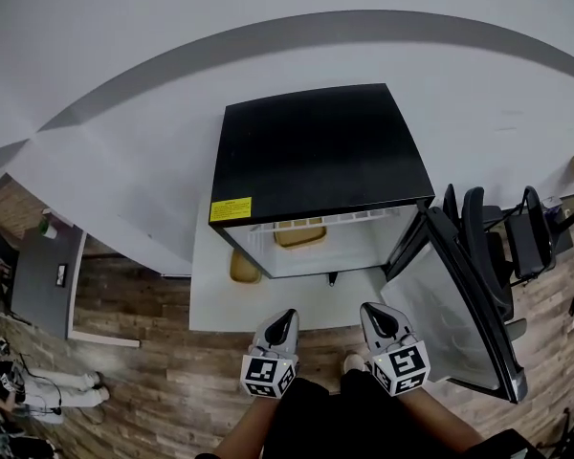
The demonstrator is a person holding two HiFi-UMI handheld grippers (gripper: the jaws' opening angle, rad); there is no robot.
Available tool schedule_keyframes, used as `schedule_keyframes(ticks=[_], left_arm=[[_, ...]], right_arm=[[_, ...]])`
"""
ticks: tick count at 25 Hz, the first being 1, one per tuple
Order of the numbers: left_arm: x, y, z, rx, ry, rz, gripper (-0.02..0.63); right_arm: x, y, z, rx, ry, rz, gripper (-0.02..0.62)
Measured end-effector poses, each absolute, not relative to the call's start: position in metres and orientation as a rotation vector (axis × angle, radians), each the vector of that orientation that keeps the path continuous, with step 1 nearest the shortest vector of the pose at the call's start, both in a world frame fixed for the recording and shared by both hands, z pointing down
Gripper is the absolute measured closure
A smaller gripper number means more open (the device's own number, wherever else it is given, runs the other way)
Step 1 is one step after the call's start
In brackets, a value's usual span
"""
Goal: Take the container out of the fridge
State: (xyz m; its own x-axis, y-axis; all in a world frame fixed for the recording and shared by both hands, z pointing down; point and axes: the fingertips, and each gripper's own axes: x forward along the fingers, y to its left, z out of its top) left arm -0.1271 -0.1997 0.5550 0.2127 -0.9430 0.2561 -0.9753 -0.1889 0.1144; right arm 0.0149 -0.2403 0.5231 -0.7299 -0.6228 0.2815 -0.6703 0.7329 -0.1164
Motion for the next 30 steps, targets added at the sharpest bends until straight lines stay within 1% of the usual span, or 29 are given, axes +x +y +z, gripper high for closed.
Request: schedule_keyframes(ticks=[6, 11, 16, 22, 30], left_arm=[[-0.154, -0.239, 0.569, 2.294, -1.788, 0.228, 0.589], [-0.156, -0.266, 0.588, 2.396, -1.645, 0.34, 0.589], [-0.169, -0.308, 0.597, 2.441, -1.693, 0.392, 0.589], [-0.161, -0.349, 0.629, 2.459, -1.559, 0.584, 0.589], [-0.154, -0.393, 0.676, 2.418, -1.496, 0.787, 0.589]], right_arm=[[0.005, -0.255, 0.528, 1.151, -2.656, 0.348, 0.6], [-0.019, -0.252, 0.519, 1.195, -2.642, 0.351, 0.599], [-0.031, -0.262, 0.521, 1.273, -2.615, 0.38, 0.598], [-0.028, -0.275, 0.52, 1.344, -2.578, 0.401, 0.598], [-0.013, -0.29, 0.519, 1.396, -2.542, 0.386, 0.598]])
